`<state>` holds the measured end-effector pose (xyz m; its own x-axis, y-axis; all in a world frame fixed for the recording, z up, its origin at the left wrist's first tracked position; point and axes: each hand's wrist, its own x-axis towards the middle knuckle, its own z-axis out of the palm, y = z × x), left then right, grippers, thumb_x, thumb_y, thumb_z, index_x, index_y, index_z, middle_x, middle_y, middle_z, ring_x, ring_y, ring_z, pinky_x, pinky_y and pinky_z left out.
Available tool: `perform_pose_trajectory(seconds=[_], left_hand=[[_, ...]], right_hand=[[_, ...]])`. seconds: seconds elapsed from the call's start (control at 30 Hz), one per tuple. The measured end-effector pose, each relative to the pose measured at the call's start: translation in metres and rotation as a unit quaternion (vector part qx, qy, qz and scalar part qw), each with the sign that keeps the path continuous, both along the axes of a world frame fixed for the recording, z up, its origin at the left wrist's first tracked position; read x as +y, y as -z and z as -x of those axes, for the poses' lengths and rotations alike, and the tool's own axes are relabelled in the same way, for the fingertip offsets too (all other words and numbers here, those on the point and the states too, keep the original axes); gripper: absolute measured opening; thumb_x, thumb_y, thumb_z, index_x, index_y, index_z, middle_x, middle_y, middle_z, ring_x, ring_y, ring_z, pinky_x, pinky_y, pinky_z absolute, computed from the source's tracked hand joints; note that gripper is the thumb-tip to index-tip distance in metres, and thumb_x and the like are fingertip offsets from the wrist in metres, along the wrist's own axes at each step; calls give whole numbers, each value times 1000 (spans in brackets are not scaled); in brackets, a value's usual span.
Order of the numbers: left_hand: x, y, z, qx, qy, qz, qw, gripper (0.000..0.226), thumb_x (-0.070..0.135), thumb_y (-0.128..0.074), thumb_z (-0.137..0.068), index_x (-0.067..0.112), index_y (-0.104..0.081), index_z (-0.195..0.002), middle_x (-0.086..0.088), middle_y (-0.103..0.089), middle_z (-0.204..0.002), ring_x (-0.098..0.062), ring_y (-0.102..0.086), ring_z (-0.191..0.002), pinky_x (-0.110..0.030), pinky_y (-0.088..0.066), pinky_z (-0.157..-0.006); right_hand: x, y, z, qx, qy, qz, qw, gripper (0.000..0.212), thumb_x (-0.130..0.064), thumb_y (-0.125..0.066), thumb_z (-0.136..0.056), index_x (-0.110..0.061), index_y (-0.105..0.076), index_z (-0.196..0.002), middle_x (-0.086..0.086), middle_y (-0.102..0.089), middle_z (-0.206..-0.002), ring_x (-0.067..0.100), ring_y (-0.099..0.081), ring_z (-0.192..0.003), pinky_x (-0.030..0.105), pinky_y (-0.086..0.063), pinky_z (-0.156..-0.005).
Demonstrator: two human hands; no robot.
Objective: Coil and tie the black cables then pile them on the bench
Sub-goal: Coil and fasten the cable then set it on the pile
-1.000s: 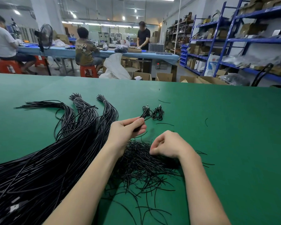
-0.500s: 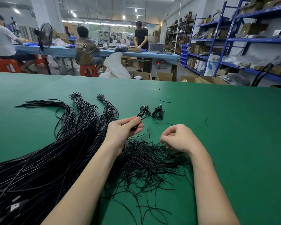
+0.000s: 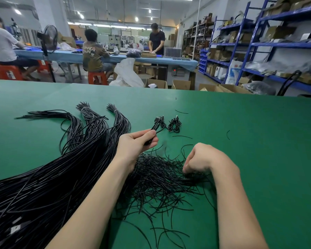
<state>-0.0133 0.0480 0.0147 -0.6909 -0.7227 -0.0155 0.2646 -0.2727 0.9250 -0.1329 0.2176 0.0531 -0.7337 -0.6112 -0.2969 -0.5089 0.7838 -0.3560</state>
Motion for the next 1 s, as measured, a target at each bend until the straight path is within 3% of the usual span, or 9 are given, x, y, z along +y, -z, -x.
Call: perform_pose_trajectory(seconds=[0.1,0.17,0.27,0.37,0.47,0.6,0.83,1.0], left_hand=[[1,-1,0,5,0,0,1000,17,7,-80,-82,-2,-76,-95,-19,-76,-85,-21,-75,-75,-20,-59,-70],[2,-2,0,8,-2,4,1000,18,8,-80,-82,-2,-76,-96,-19,-76,-85,-21,-75,-75,-21,-59,-70],[4,-3,0,6,-5,17,1000,19,9,-80,-83,-2,-76,-98,-18,-77,-86,-21,-74,-75,-22,-60,-73],[8,-4,2,8,-9,39,999,17,8,-79,-84,-1,-76,-98,-17,-77,-84,-20,-74,-74,-22,-60,-73],[13,-5,4,18,-11,71,997,20,7,-77,-86,-5,-75,-101,-17,-77,-84,-18,-73,-73,-24,-60,-75],[14,-6,4,12,-12,124,992,9,6,-76,-87,5,-79,-95,-12,-78,-86,-16,-74,-75,-25,-60,-76],[18,-12,1,31,29,148,988,10,3,-76,-86,7,-78,-95,-13,-78,-83,-16,-74,-72,-21,-58,-72],[20,-15,-1,26,56,153,986,12,3,-74,-86,4,-76,-98,-11,-78,-83,-15,-74,-71,-18,-57,-70]], right_hand=[[10,-17,0,29,42,21,998,15,-29,-81,-81,-28,-81,-96,-2,-73,-108,21,-66,-103,34,-54,-92],[16,-27,1,51,63,81,993,4,-32,-80,-82,-32,-79,-86,-7,-73,-98,16,-66,-95,31,-53,-83],[16,-34,0,76,70,263,959,9,-35,-81,-82,-33,-76,-74,-18,-71,-77,1,-64,-79,22,-44,-62],[-1,-30,-10,-23,58,427,902,11,-37,-85,-79,-31,-78,-73,-20,-70,-63,-10,-59,-57,16,-40,-54],[-24,-14,-24,-128,44,437,889,15,-33,-83,-82,-21,-79,-75,-16,-68,-59,-7,-50,-44,7,-33,-43],[-36,2,-28,-226,78,425,873,13,-30,-81,-84,-17,-79,-79,-12,-63,-58,-1,-43,-43,12,-28,-39],[-32,6,-18,-432,93,465,767,31,-20,-72,-89,-18,-77,-58,-9,-50,-58,2,-36,-44,11,-20,-33],[-32,10,-14,-494,113,487,711,26,-15,-68,-91,-15,-70,-65,-8,-45,-58,2,-33,-43,10,-19,-30]])
